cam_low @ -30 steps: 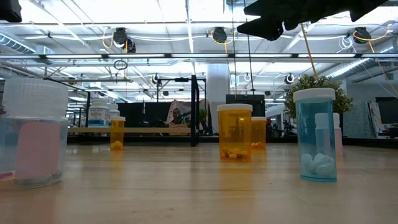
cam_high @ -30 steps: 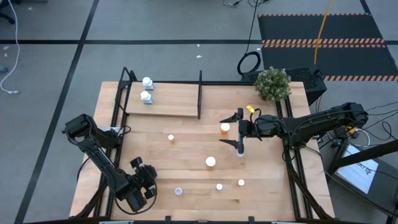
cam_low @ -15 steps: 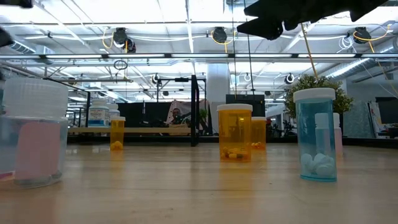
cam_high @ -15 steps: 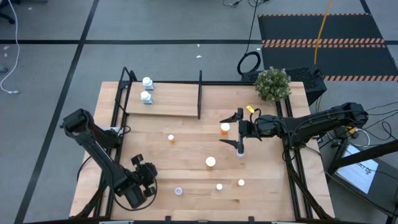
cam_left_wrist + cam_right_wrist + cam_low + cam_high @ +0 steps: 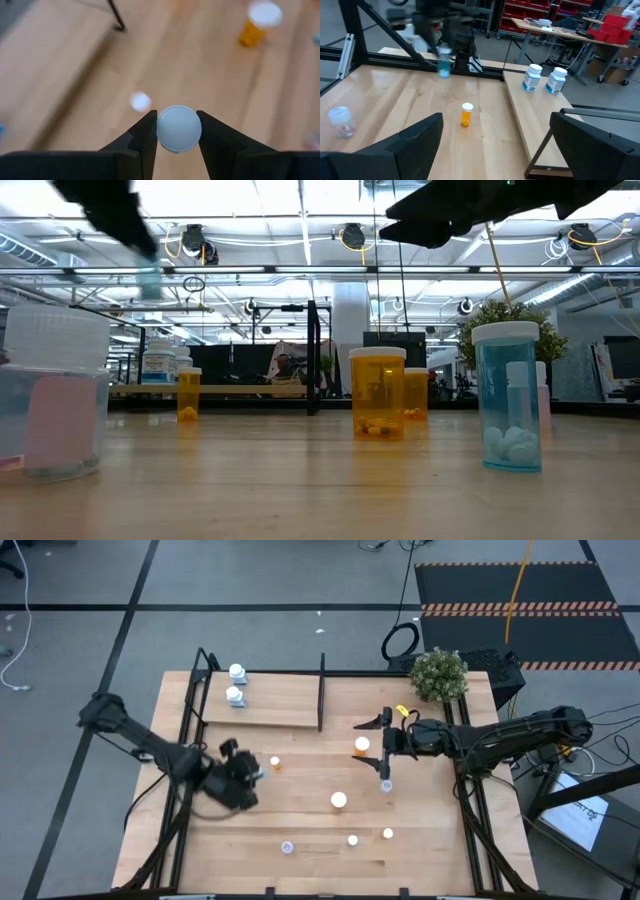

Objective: Pick and place medicine bottles onto shelf by color
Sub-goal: Put the left blue pill bottle on the shelf

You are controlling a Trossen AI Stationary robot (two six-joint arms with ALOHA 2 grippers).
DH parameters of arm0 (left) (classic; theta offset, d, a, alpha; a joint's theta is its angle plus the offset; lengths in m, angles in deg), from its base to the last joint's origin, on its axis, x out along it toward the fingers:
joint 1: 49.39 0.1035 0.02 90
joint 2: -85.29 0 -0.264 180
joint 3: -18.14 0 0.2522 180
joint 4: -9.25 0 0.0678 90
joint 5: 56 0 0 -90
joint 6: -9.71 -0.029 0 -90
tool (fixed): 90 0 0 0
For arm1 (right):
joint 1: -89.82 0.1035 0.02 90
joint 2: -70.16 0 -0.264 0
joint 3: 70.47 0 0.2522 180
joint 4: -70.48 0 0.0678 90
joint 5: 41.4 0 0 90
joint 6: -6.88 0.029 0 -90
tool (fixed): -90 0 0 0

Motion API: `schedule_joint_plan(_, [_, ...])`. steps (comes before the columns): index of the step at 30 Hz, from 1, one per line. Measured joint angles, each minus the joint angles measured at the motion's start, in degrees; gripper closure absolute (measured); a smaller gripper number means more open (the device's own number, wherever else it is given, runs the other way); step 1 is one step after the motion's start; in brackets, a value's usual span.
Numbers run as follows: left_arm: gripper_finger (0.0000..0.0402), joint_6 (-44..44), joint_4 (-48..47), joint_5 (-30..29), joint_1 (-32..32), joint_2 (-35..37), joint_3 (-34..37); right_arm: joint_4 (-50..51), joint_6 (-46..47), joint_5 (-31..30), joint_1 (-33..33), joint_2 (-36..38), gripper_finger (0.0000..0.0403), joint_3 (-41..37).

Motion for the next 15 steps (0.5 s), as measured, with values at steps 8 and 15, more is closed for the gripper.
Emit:
schedule_joint_plan(8, [0.0271, -21.2, 8.7, 4.6, 20.0, 5.7, -0.4, 0.0, -1.2, 0.0, -0.9, 0.0, 0.0039, 0.0])
schedule_joint_plan(15, [0.0271, -32.4, 10.4, 9.0, 35.6, 5.4, -2.6, 0.0, -1.9, 0.0, -0.9, 0.0, 0.0039, 0.0])
